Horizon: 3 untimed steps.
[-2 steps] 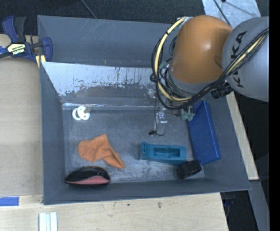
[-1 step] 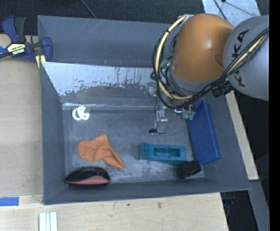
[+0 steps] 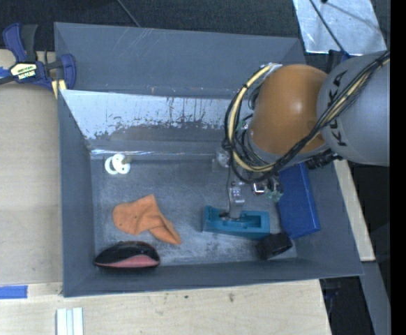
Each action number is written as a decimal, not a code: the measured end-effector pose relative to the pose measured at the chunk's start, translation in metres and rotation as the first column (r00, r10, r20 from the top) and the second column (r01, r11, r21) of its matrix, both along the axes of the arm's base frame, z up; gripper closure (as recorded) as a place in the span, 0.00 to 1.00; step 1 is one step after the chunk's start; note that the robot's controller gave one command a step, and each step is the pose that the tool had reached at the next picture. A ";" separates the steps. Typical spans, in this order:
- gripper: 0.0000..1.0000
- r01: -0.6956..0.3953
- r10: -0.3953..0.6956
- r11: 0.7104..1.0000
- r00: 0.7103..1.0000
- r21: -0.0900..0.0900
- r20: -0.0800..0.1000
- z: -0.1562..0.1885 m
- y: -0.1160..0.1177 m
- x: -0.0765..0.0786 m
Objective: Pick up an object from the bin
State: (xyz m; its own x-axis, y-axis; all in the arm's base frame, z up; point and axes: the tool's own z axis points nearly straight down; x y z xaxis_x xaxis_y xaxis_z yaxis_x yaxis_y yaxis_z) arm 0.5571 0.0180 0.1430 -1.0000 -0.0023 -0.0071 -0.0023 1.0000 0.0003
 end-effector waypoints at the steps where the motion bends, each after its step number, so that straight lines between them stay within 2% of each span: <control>1: 0.00 0.090 -0.090 0.996 0.996 0.000 -0.007 0.011 -0.041 -0.035; 2: 0.00 0.041 -0.041 0.999 0.999 -0.001 -0.004 -0.006 -0.044 -0.065; 3: 0.00 0.232 -0.232 0.973 0.973 0.000 -0.003 -0.069 -0.047 -0.054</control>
Offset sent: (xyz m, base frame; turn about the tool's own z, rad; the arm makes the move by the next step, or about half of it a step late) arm -0.0674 -0.0436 -0.0073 0.0393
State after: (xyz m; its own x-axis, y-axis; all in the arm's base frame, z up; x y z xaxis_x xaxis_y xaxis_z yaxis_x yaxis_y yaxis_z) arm 0.5028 -0.0286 0.0740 -0.9731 0.2302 -0.0037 0.2302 0.9731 0.0008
